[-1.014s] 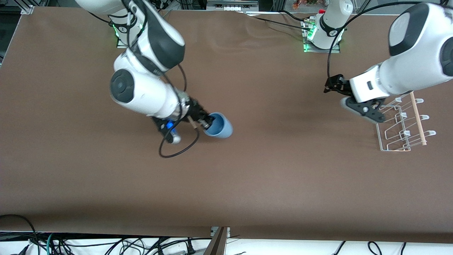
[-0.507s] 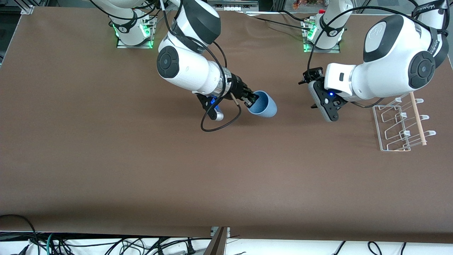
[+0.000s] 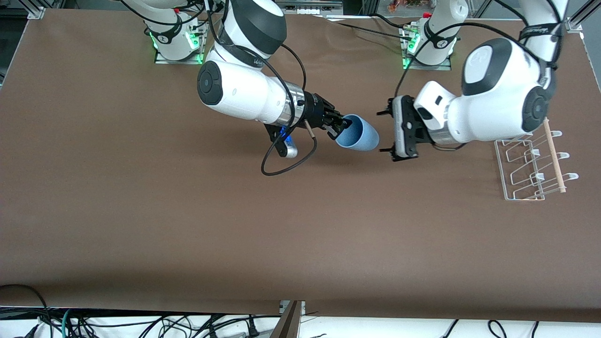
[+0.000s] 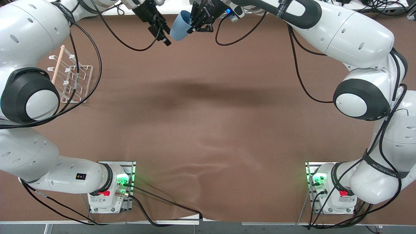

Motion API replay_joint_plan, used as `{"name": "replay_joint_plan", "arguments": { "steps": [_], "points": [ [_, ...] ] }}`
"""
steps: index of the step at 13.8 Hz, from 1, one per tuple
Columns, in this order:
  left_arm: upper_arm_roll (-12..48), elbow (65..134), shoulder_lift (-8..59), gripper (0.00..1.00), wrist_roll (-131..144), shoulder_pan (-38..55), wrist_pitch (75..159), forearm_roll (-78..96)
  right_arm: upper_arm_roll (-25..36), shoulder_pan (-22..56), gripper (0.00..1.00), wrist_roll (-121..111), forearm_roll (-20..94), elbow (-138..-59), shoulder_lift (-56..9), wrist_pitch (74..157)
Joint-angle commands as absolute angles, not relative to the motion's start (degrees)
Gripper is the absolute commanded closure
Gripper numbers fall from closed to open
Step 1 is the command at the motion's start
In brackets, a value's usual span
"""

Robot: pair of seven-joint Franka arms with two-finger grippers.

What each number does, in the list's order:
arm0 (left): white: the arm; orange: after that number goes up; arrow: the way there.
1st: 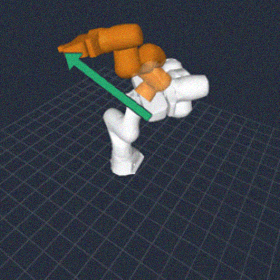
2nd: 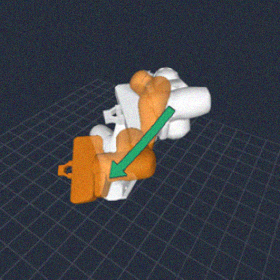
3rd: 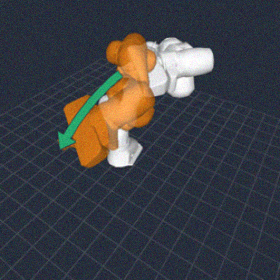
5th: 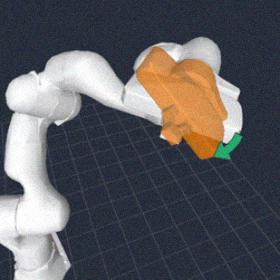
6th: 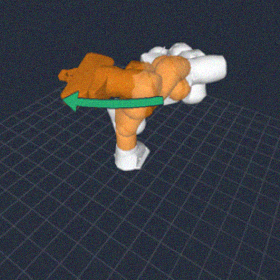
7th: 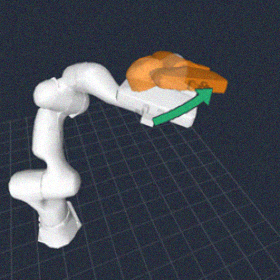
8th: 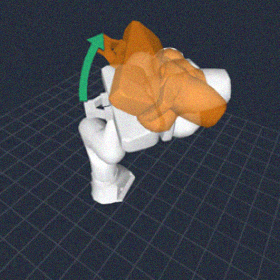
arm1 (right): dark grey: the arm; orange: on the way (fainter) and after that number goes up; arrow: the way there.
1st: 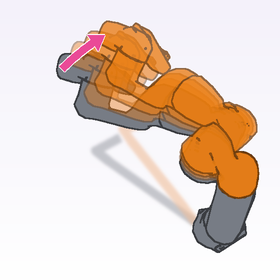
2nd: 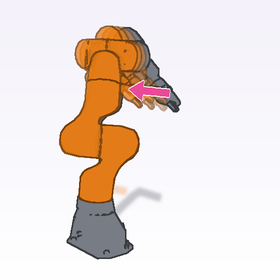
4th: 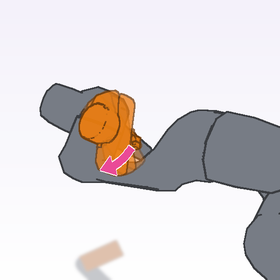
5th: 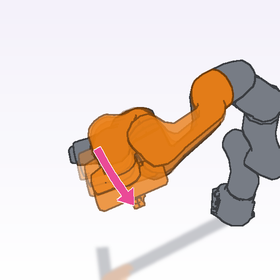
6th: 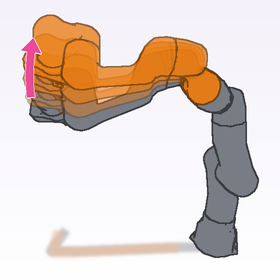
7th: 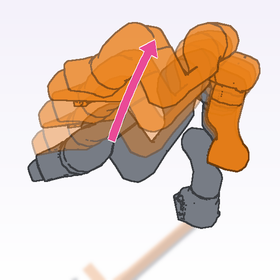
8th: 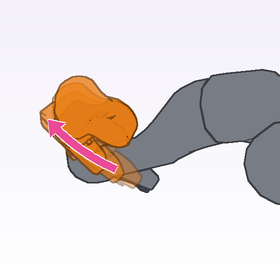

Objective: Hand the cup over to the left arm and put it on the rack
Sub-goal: 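Lift the blue cup with the right gripper and tilt it sideways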

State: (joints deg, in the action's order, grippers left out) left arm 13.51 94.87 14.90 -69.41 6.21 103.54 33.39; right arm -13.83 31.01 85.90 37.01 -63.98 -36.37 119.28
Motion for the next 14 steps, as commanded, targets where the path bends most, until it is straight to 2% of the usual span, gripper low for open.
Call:
{"name": "replay_joint_plan", "arguments": {
  "steps": [1,3,4,5,6,7,14],
  "points": [
    [14.94,95.80,14.33,0.00,-74.08,6.06,107.65,38.75,-14.33,31.11,1.00,86.31,38.06,-62.58,-37.09,120.06],
    [15.64,95.80,14.33,0.00,-74.18,6.15,109.07,39.20,-14.33,31.20,1.00,86.22,37.97,-62.58,-37.09,120.15],
    [15.64,95.71,14.33,0.03,-74.27,6.15,109.51,39.55,-14.33,31.20,1.00,86.22,37.97,-62.58,-37.09,120.23],
    [15.64,95.80,14.33,0.36,-74.35,6.07,109.77,39.64,-14.41,31.20,1.00,86.22,38.06,-62.58,-37.09,120.41],
    [15.64,95.71,14.33,0.83,-74.36,6.06,109.78,39.73,-14.68,31.11,1.00,86.22,38.06,-62.58,-37.09,120.50],
    [15.64,95.71,14.41,1.00,-74.36,6.15,109.78,39.64,-14.76,31.11,1.00,86.31,38.06,-62.58,-37.09,120.50],
    [15.64,95.54,14.59,1.00,-74.27,5.71,108.99,38.94,-14.77,31.03,1.00,86.48,38.23,-62.58,-36.91,120.41]
  ]
}}
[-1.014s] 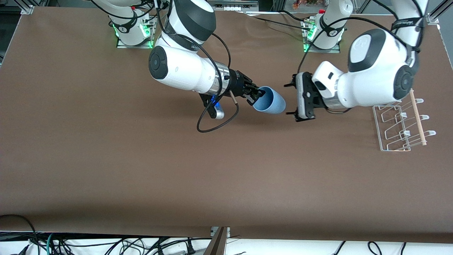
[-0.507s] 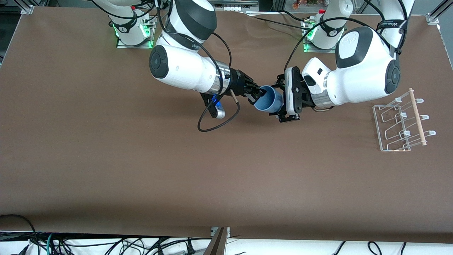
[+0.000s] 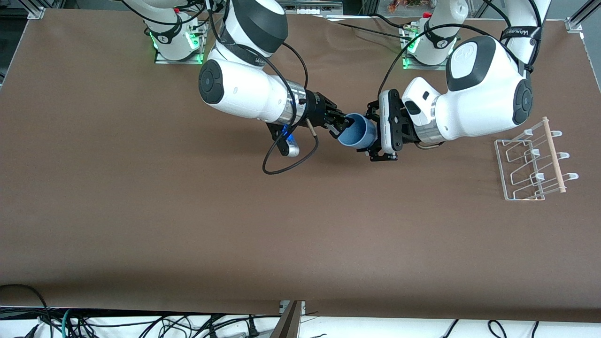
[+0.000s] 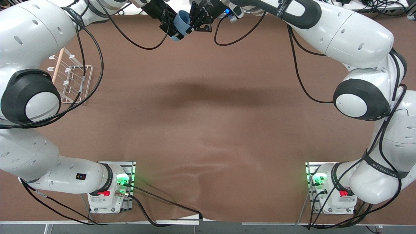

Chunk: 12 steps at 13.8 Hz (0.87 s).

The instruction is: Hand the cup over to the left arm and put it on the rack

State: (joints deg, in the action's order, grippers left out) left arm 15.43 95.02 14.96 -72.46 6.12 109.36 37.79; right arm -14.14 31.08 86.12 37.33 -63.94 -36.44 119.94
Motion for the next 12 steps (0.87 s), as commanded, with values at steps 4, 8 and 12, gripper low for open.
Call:
{"name": "replay_joint_plan", "arguments": {
  "steps": [4,8,12],
  "points": [
    [15.29,95.19,14.15,1.00,-73.65,5.36,106.01,38.58,-14.33,30.24,0.02,86.40,39.73,-62.58,-36.21,118.48],
    [14.68,94.83,13.71,1.00,-71.56,5.10,102.14,33.52,-14.33,27.52,0.01,85.96,39.81,-62.58,-34.02,115.40],
    [14.33,94.75,12.22,1.00,-63.31,2.73,93.53,19.38,-13.97,22.25,0.01,81.05,39.46,-62.58,-30.60,109.27]
  ]
}}
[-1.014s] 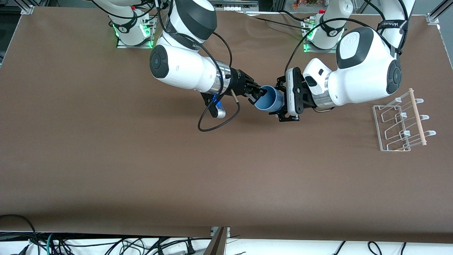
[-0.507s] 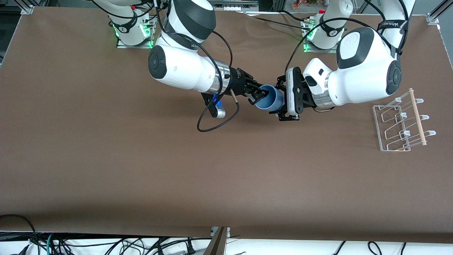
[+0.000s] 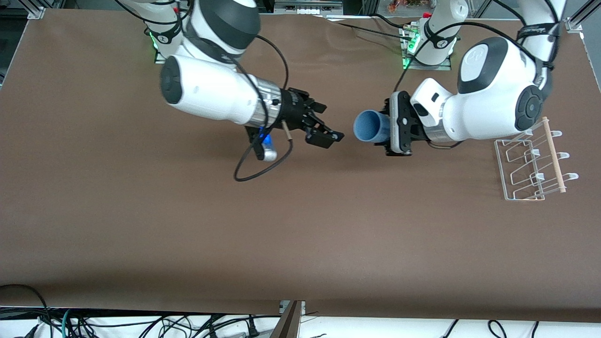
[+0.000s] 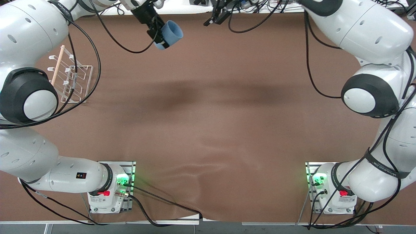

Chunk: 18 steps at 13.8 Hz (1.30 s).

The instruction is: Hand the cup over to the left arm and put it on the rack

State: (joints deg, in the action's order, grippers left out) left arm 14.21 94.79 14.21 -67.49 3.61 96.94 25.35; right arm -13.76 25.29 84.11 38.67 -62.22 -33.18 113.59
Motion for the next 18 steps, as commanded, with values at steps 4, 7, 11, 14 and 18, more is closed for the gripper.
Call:
{"name": "replay_joint_plan", "arguments": {
  "steps": [4,7,11,14,18],
  "points": [
    [14.94,93.96,12.22,1.00,-52.67,3.33,84.93,-1.44,-13.89,15.49,0.01,79.11,39.55,-62.67,-25.32,101.97],
    [15.29,94.13,13.09,1.00,-49.49,3.78,77.89,-16.47,-13.97,10.47,0.01,77.00,40.95,-62.58,-22.51,95.64],
    [15.47,95.00,14.32,1.00,-47.55,3.69,71.02,-34.67,-13.80,3.01,0.01,71.48,41.57,-62.67,-18.73,89.31],
    [15.29,96.33,20.89,1.00,-44.23,3.43,65.41,-48.21,-9.43,0.53,0.01,63.58,40.61,-62.67,-17.93,82.20],
    [15.29,104.65,21.80,1.00,-35.87,0.19,67.66,-63.42,-4.05,0.53,0.01,51.88,32.38,-62.75,-17.67,75.95]
  ]
}}
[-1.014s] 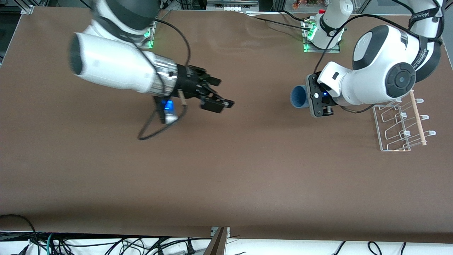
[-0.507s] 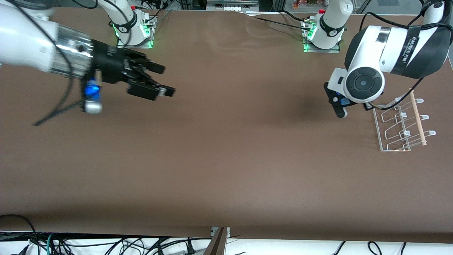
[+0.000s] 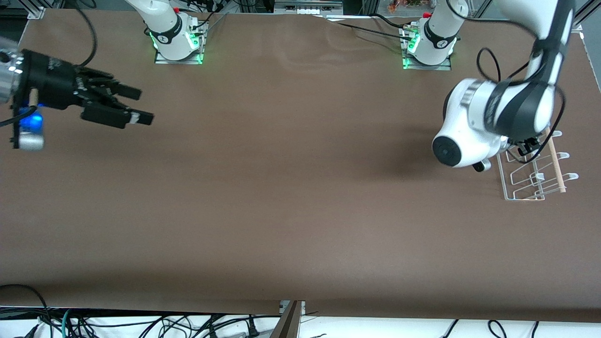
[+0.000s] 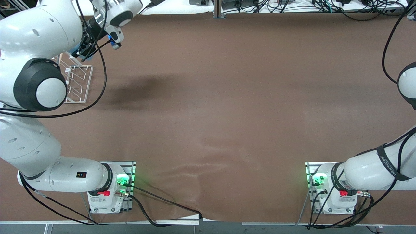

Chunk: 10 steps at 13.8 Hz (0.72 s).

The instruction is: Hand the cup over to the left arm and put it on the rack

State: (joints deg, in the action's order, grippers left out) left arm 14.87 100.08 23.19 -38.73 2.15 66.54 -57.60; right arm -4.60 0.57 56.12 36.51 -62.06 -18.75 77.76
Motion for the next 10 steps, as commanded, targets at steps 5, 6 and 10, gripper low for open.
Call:
{"name": "replay_joint_plan", "arguments": {
  "steps": [5,6,10],
  "points": [
    [15.29,117.84,19.16,1.00,-26.49,-10.00,83.57,-77.41,-0.02,-0.18,0.01,35.10,19.34,-64.60,-16.35,70.49],
    [15.29,120.38,19.25,1.00,-24.11,-10.19,84.28,-80.22,0.26,-0.26,0.01,33.85,18.38,-66.17,-16.00,71.45],
    [15.21,122.96,20.47,1.00,-21.97,-9.67,84.20,-81.56,0.62,-1.67,0.01,22.77,14.26,-90.91,-2.31,84.87]
  ]
}}
